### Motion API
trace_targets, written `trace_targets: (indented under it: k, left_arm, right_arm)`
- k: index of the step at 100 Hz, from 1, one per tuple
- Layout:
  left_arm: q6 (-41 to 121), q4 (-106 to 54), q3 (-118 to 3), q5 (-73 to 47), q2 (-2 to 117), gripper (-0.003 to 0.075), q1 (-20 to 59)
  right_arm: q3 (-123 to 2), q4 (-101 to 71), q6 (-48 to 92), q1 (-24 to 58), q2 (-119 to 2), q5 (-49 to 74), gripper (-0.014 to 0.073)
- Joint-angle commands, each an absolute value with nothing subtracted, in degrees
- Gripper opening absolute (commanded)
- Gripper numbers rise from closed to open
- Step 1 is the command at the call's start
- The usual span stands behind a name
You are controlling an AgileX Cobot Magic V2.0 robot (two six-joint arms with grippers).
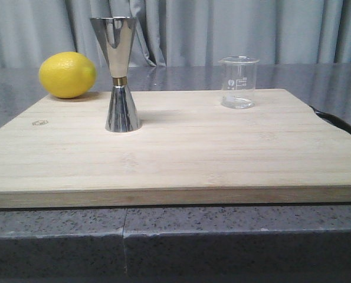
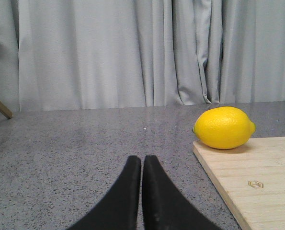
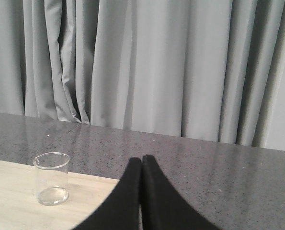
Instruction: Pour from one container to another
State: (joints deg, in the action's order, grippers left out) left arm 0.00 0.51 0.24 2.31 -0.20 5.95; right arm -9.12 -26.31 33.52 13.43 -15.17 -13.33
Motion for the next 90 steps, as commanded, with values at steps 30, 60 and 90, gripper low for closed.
trace_targets:
  k: [30,60,90]
  left_arm:
    - [-0.5,0.0,2.4,6.5,-1.8,-0.0019,5.9]
    - [-0.5,0.0,2.4,6.5,-1.8,-0.0019,5.9]
    - [-0.5,0.0,2.4,6.5,-1.8,-0.0019,5.9]
  right_arm:
    - [-3.2,0.0,4.0,8.0,-7.2,-14.6,-0.0073]
    - [0.9,0.0,2.6,1.3,-0.9,-10.0,-0.0073]
    - [2.5,0.0,1.2,0.8,1.6,-5.7,-0.0073]
